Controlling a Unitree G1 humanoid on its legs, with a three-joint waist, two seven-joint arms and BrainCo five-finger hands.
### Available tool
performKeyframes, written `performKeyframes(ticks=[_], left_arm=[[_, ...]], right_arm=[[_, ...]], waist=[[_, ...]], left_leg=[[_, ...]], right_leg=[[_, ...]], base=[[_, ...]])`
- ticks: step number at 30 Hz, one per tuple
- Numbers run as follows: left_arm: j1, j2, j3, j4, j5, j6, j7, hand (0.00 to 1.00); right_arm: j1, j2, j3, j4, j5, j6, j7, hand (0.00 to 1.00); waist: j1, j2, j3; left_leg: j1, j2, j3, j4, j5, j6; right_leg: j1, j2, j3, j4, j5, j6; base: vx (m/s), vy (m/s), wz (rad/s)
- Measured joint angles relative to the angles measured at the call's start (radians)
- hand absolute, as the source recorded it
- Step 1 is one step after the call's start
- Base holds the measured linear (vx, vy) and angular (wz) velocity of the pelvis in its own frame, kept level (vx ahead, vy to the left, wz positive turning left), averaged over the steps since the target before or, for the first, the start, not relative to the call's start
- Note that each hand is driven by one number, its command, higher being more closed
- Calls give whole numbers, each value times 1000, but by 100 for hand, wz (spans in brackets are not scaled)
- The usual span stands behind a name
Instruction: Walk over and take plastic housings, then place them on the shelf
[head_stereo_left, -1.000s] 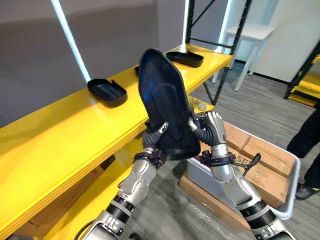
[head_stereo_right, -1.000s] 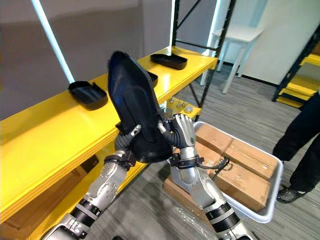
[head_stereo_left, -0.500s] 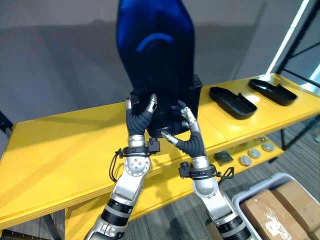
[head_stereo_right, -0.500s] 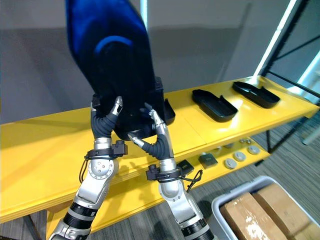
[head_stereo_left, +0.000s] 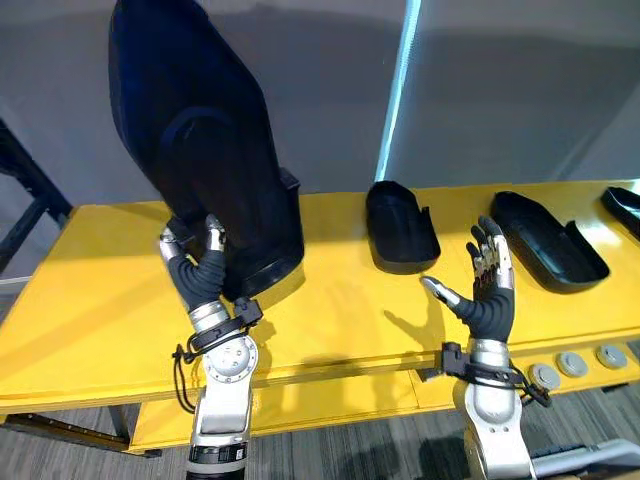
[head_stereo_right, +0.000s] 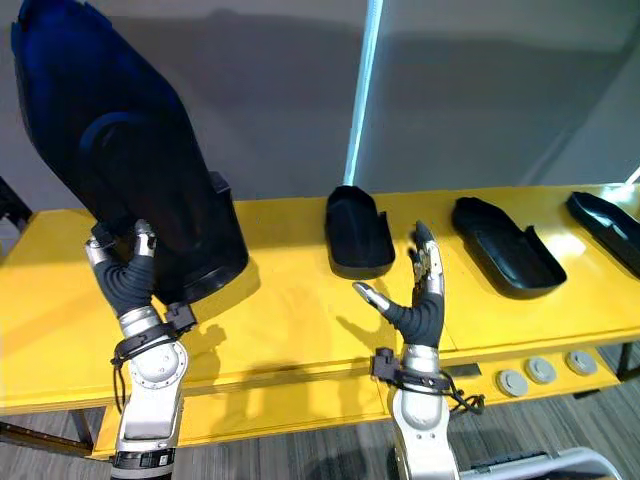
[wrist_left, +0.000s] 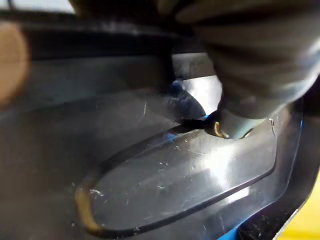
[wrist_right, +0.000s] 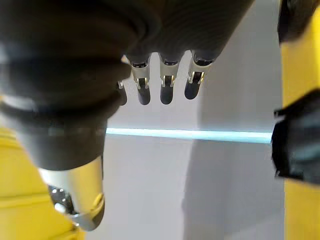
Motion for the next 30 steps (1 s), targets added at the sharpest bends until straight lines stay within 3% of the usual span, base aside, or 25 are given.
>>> performKeyframes(ticks=[3, 7, 12, 19, 24, 27, 30], left_arm=[[81, 1, 71, -5, 7, 4, -6, 100], [189, 3, 160, -5, -48, 5, -72, 100], [259, 55, 263, 8, -227, 4, -203, 100], [165, 304, 297, 291, -504, 3, -366, 100], [-17, 570, 202, 530, -736, 3, -458, 100], [-117, 690, 111, 622, -791, 3, -516, 100], [-172, 724, 74, 675, -790, 4, -557, 100]], right_arm=[[71, 30, -79, -17, 64, -23, 39, 0], [156, 72, -199, -14, 76, -22, 47, 0], [183, 92, -261, 10, 116, -13, 68, 0], [171, 74, -244, 73, 154, 16, 113, 0], [163, 43, -177, 77, 182, 18, 132, 0], [149, 38, -159, 77, 190, 18, 133, 0], [155, 35, -131, 78, 190, 18, 134, 0]], waist=[[-4, 0, 0], [-9, 5, -4], [-13, 10, -14], [-2, 30, -17], [2, 31, -6], [-1, 30, 25], [-5, 31, 43]], left_leg=[[2, -11, 0, -23, 9, 7], [2, -18, 4, -42, 15, 12], [-2, -22, 18, -58, 20, 14], [-59, -24, 6, -59, 25, 13], [-99, -26, 3, -60, 32, 11], [-107, -28, 9, -60, 34, 13], [-117, -28, 22, -60, 34, 13]], right_leg=[[3, -9, -3, -8, -3, 3], [-1, -14, -3, -15, -3, 4], [-21, -16, 2, -15, 1, 10], [-74, -18, -4, -14, 2, 11], [-120, -20, -3, -6, 3, 10], [-136, -23, 4, 2, 3, 10], [-153, -22, 13, 4, 3, 10]], base=[[-21, 75, 6], [-27, 57, 0], [19, 51, -6], [16, 12, 4], [0, 0, 0], [-3, 17, -6], [-5, 19, -10]])
